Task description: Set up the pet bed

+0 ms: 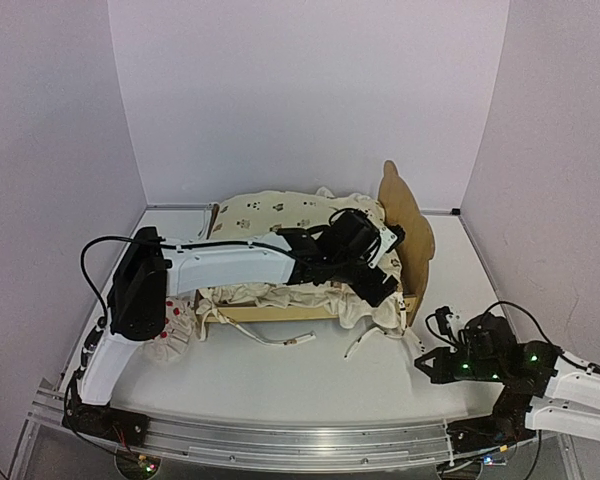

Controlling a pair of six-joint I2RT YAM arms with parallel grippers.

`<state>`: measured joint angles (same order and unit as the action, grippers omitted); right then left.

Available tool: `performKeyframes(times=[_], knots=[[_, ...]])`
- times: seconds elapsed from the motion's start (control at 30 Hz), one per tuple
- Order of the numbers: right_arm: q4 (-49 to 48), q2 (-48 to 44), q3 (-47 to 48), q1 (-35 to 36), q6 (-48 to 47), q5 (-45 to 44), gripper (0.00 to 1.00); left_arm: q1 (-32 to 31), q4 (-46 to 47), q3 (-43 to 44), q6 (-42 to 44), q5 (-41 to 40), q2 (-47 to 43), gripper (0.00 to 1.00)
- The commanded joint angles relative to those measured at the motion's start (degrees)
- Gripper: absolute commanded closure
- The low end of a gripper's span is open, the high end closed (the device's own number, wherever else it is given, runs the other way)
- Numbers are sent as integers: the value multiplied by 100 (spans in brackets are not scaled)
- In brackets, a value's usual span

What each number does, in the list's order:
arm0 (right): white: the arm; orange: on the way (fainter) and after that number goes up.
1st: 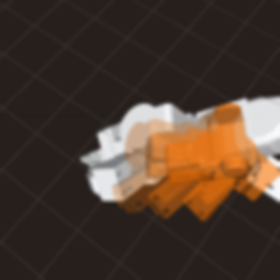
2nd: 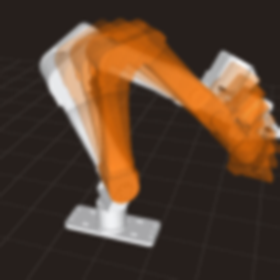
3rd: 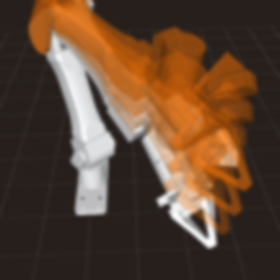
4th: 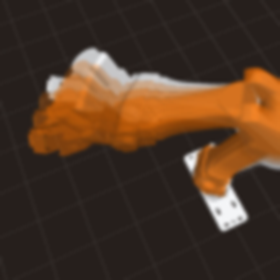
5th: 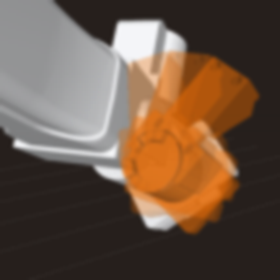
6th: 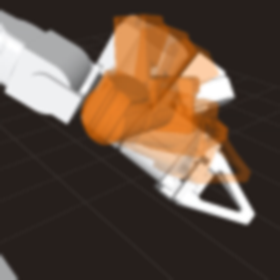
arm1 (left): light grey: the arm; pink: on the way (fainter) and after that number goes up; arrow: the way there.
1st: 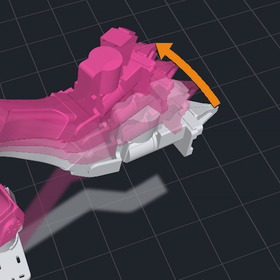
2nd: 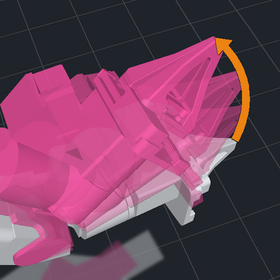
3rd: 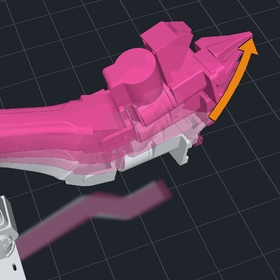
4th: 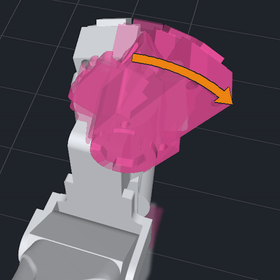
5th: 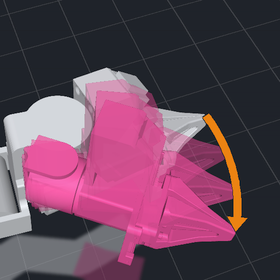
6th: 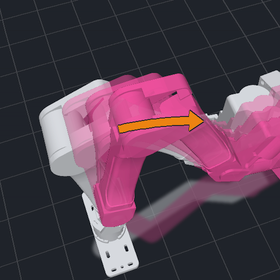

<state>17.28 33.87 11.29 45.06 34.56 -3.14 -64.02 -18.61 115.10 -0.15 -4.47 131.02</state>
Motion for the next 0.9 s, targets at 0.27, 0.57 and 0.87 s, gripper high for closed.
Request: performKeyframes(times=[0.27, 0.57, 0.87], knots=[[2262, -740, 991, 21, 74, 260, 100, -910, -2349, 387, -765, -1380, -554, 10], [3107, -990, 1622, 23, 137, 396, 100, -1016, -2221, -574, -1226, -1065, -523, 24], [3619, -1331, 2020, 23, 129, 15, 100, -829, -1766, -859, -1229, -1002, -130, 33]])
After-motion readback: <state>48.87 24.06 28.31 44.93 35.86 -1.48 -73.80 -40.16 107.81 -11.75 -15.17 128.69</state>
